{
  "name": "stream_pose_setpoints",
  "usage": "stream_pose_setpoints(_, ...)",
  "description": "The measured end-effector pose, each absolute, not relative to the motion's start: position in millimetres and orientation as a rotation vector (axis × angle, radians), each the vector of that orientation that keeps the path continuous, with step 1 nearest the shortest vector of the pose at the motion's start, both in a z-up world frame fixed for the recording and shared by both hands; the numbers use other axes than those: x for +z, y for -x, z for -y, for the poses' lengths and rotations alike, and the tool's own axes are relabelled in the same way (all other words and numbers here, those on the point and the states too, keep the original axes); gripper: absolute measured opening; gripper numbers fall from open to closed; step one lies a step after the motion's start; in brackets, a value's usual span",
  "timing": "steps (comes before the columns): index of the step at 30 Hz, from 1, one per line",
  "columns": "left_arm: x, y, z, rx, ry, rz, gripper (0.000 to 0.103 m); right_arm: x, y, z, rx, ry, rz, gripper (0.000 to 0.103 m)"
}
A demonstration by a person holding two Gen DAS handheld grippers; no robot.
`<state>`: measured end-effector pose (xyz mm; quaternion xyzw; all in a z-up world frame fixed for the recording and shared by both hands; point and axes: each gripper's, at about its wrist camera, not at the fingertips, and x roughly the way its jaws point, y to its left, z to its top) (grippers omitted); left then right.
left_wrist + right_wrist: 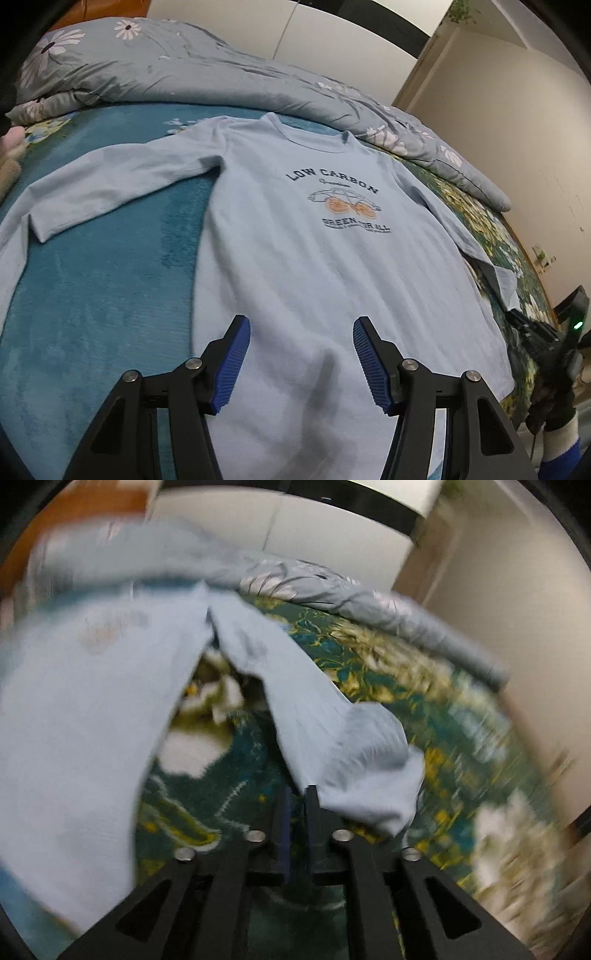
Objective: Fold clothes
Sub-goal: 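Grasp a sleeve with the right gripper and spread it out flat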
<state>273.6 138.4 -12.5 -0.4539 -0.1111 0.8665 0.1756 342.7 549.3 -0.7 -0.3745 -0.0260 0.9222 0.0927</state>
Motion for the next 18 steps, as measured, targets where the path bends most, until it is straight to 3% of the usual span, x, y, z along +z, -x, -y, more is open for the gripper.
stream_pose_setpoints(1, -12.0, -274.2, -139.8, 2.459, 1.277, 0.311, 0.062, 5.1, -346.9, -560.4, 2.751, 1.095, -0.047, 0.037)
stream_pose_setpoints(8, -16.6, -271.4, -143.7, 2.459, 1.274, 0.357, 0.062, 2.3, -351.7, -648.0, 2.583, 0.996, -0.845, 0.038)
stream_pose_setpoints(10, -17.6, -271.3, -144.4, 2.459, 1.276, 0.350, 0.062, -8.3, -344.9, -653.0, 2.556, 1.009, -0.966, 0.038)
stream_pose_setpoints(14, -16.1, -271.2, -139.4, 2.468, 1.272, 0.365, 0.062, -14.0, -335.3, -641.6, 2.534, 1.006, -0.985, 0.039)
stream_pose_setpoints(15, -15.2, -270.8, -137.4, 2.473, 1.269, 0.370, 0.062, -13.2, -333.0, -638.0, 2.538, 1.005, -0.975, 0.034)
stream_pose_setpoints(16, -14.3, -270.2, -135.3, 2.478, 1.265, 0.375, 0.062, -13.7, -329.4, -636.3, 2.541, 1.021, -0.965, 0.016)
stream_pose_setpoints(17, -13.2, -269.1, -133.4, 2.484, 1.261, 0.381, 0.062, -14.9, -325.1, -635.8, 2.543, 1.045, -0.954, 0.006)
stream_pose_setpoints(18, -12.1, -267.7, -131.5, 2.489, 1.257, 0.387, 0.062, -15.5, -319.0, -636.3, 2.541, 1.066, -0.926, 0.006)
